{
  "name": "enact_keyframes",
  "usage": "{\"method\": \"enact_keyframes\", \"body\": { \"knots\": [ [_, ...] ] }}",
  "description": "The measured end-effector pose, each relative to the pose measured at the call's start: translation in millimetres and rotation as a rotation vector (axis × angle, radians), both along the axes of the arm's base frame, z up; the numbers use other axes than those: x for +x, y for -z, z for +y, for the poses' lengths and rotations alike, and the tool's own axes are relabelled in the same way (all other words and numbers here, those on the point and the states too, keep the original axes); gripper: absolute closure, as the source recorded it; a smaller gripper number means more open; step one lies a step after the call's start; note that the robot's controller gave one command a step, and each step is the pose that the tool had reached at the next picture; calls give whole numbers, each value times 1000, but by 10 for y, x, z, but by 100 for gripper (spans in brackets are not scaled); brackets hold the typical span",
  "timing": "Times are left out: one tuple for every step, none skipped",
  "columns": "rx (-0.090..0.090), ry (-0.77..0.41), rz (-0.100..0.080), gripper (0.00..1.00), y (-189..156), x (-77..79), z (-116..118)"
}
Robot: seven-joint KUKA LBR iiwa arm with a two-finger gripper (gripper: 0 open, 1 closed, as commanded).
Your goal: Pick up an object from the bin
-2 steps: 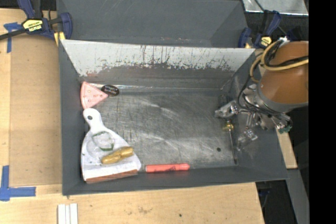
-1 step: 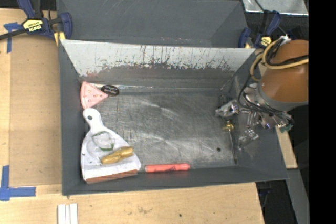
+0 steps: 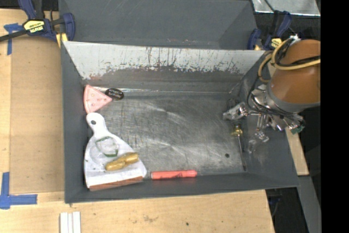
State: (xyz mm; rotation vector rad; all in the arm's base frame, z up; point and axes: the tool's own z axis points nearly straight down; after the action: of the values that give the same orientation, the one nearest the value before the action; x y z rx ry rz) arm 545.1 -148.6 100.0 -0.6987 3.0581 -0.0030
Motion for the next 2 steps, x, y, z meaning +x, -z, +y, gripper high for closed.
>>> {"method": "enact_keyframes", "body": {
  "knots": [
    [2, -230, -9, 100, 250, 434, 109],
    [3, -230, -8, 100, 250, 434, 110]
  ]
}}
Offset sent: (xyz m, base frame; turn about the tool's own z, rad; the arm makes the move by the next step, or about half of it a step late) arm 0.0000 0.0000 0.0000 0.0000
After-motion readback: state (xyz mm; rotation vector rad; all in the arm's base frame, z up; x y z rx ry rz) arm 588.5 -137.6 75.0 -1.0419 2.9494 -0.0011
